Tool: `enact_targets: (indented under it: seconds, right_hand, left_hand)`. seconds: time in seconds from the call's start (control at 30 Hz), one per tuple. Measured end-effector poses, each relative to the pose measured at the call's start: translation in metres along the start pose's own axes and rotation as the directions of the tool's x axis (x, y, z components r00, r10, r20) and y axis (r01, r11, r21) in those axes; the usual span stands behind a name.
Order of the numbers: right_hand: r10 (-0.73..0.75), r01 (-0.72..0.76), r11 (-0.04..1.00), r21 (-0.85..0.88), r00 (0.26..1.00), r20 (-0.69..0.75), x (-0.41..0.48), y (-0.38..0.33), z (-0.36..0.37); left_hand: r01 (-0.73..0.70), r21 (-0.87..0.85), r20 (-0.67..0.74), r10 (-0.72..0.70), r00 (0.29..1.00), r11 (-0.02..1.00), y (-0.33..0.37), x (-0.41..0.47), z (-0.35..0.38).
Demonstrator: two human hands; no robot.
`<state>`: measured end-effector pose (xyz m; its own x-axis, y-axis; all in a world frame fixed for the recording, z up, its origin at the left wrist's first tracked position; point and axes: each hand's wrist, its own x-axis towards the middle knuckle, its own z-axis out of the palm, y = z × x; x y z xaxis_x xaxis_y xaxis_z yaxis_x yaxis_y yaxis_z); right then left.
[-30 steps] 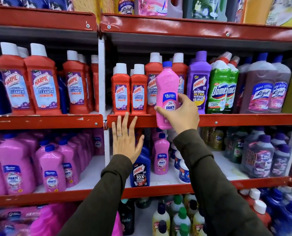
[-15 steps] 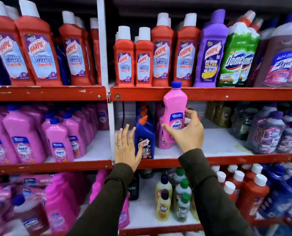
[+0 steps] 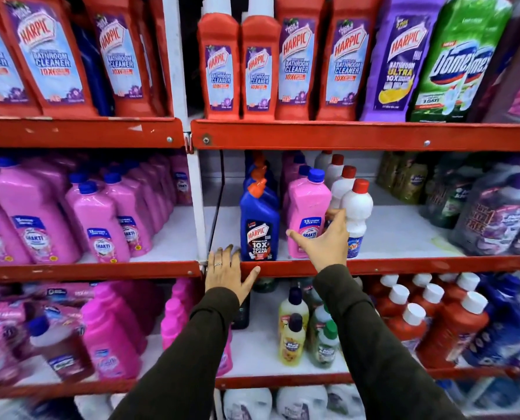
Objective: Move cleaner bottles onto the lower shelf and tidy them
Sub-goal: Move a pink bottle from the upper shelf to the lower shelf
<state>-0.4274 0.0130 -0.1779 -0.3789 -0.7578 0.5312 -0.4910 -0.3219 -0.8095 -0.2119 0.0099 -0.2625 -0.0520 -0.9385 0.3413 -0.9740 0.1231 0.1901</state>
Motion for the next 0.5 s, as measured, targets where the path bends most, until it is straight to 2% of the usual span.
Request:
enact_targets:
  seconds: [0.3,0.5]
  right_hand:
    - [0.075,-0.075,0.997,-0.01,0.996,0.055,0.0,0.025,0.016]
    - [0.079,-0.078,0.997,-0.026,0.996,0.029,-0.003,0.029,0.018]
  left_hand:
    - [-0.015,-0.016,-0.069,0.014,0.998,1.0,-0.002,-0.003,0.003]
    - [-0.02,-0.013,-0.077,0.019,0.997,1.0,-0.002,-0.003,0.005]
